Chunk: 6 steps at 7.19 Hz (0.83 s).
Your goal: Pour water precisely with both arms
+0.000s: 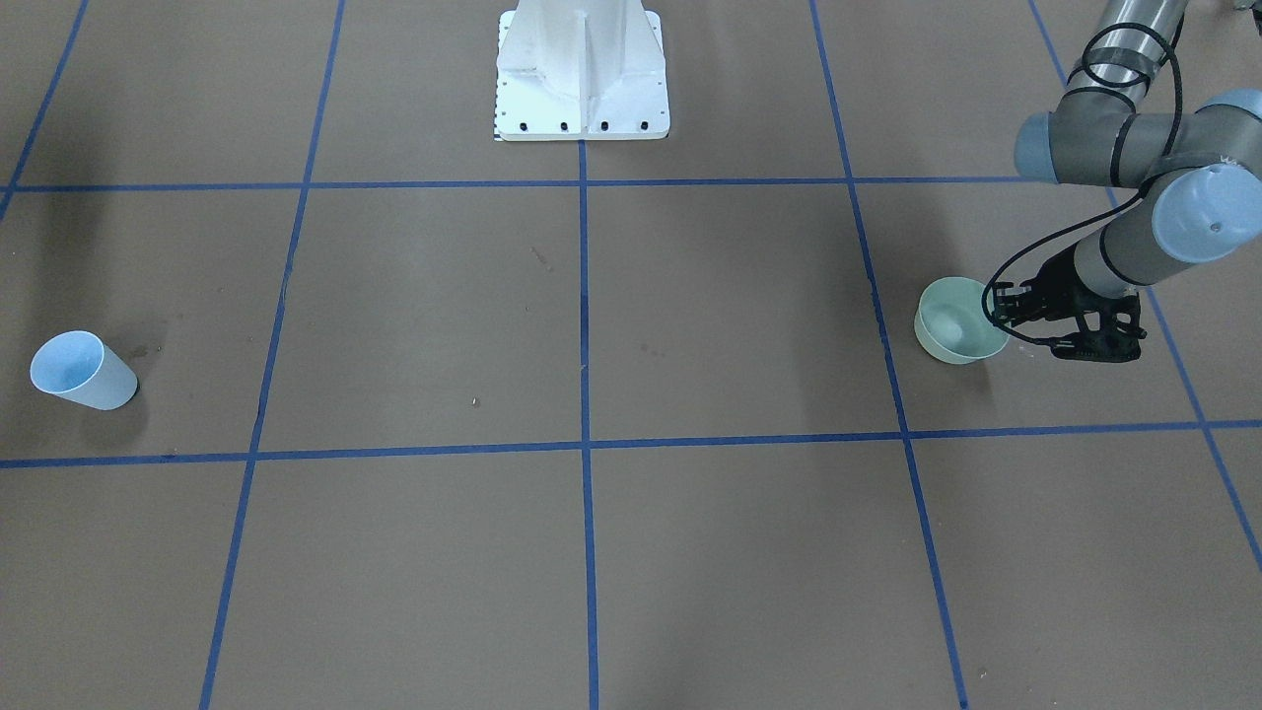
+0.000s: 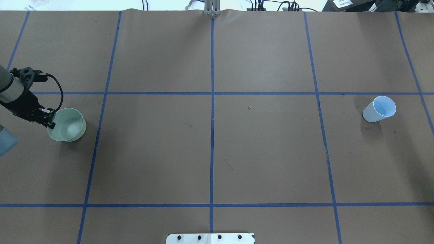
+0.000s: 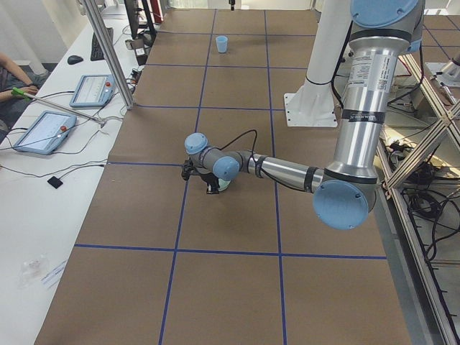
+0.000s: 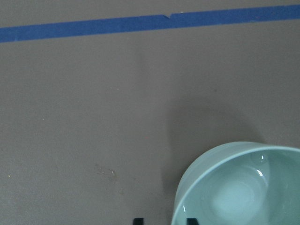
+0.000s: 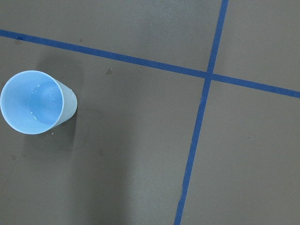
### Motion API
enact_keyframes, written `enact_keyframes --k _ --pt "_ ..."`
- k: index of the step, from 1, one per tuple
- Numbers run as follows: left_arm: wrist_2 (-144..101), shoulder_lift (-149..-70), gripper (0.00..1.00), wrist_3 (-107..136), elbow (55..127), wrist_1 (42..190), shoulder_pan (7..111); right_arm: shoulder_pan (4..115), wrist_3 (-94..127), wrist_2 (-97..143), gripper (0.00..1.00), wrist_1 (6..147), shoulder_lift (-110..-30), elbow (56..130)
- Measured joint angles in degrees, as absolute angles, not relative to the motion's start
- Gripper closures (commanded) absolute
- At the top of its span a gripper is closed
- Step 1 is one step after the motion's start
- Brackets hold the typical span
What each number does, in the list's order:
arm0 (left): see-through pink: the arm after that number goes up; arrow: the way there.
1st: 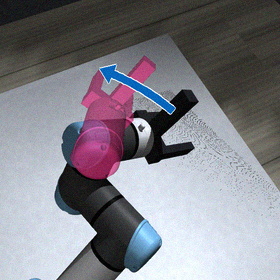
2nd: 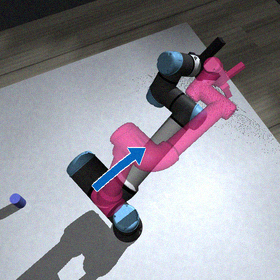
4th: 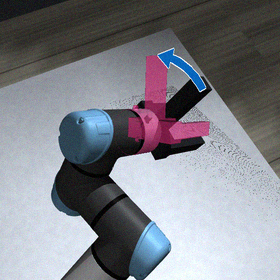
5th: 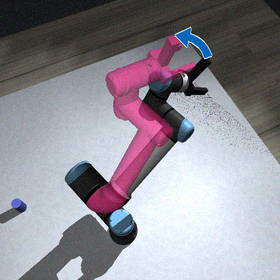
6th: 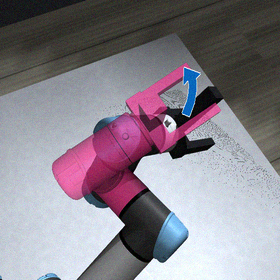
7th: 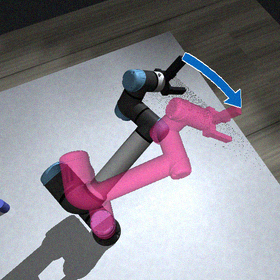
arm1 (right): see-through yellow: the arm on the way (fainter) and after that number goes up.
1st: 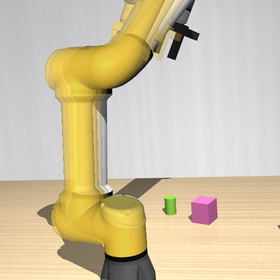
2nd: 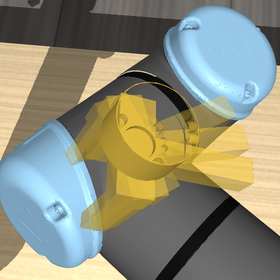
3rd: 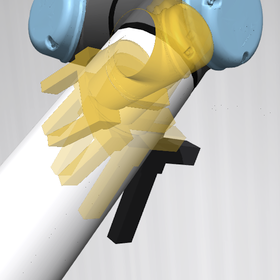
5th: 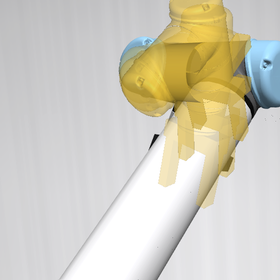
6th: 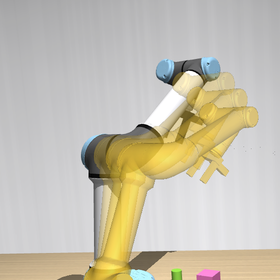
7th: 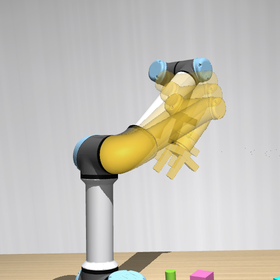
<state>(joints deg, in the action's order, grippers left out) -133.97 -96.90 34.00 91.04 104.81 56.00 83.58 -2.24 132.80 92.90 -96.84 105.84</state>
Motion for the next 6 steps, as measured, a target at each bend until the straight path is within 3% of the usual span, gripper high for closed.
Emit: enact_keyframes --k 3,6 --pt "-140.3 -99.2 1.00 38.0 94.8 104.1 56.0 83.6 -2.3 132.7 0.00 92.9 -96.7 106.1" --pt "-140.5 -110.7 1.00 56.1 96.7 104.0 51.2 83.6 -2.3 132.7 0.00 92.9 -96.6 106.2"
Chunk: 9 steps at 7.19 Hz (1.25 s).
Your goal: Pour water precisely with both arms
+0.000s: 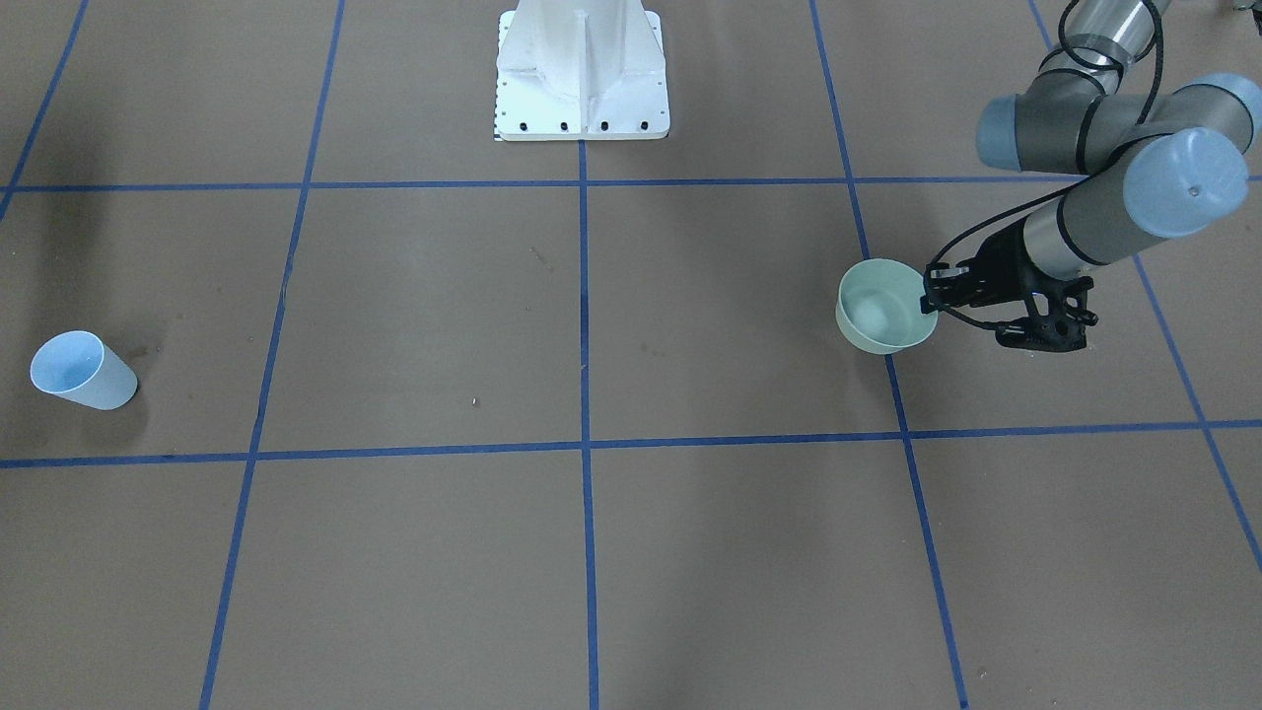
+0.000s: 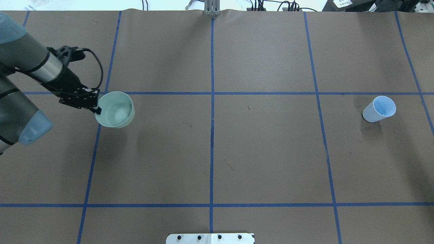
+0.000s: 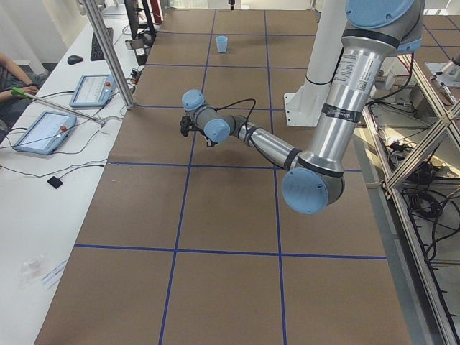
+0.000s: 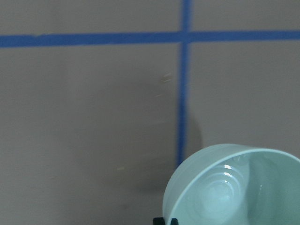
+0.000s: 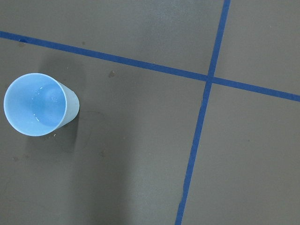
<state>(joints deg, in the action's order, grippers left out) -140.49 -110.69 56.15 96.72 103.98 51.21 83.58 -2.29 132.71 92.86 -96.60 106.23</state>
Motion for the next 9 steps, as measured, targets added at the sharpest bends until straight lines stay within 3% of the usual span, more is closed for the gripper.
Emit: enact_keyframes --k 2,5,9 --pt "-135.1 -119.0 1.00 66.6 95.5 104.0 43.2 83.6 -2.3 132.6 0.00 91.4 -96.9 105.9" --pt "-126.9 -130.8 1.00 72.5 86.3 104.0 35.3 83.6 -2.5 132.5 0.00 89.8 -97.3 105.5" --pt "-124.8 -133.0 1.00 73.2 83.4 104.0 33.2 83.6 -2.2 132.7 0.00 89.7 -97.3 105.5"
